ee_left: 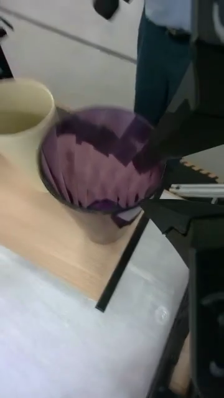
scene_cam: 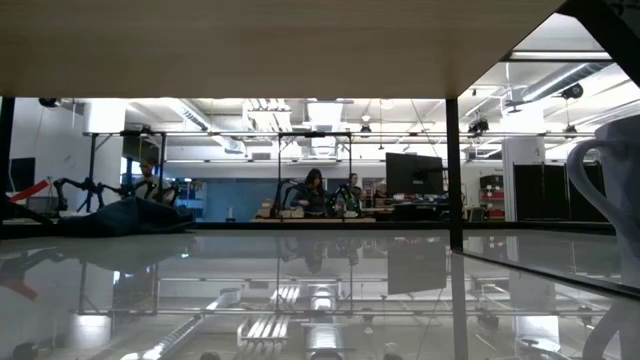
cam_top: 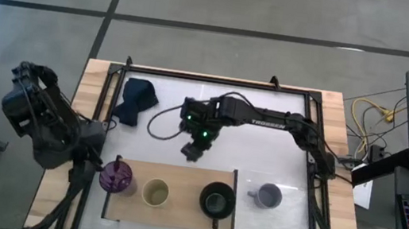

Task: Stack small to large cups/mugs on shelf
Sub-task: Adjust the yellow cup on the shelf

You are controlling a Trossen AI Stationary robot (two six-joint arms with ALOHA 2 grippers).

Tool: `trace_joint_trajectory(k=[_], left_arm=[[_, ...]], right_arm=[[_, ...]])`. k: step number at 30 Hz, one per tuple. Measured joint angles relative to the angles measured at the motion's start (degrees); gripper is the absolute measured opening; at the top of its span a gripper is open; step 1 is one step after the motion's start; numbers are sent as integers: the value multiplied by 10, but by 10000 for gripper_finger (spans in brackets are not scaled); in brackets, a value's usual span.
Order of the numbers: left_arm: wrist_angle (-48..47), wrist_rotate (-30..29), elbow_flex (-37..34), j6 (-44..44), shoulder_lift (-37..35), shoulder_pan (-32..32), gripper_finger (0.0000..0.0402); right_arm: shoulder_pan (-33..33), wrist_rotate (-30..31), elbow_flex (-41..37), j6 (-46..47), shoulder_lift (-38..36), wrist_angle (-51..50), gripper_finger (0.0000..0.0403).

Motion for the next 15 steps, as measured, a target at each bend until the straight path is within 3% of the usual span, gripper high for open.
trace_joint_trajectory(k=[5,15], left_arm=[[0,-65,37,38,-7,0,96],[0,-148,30,74,-41,0,96]], right_arm=[[33,-63,0,-2,-2,33,79],[65,-89,0,58,-2,137,24]])
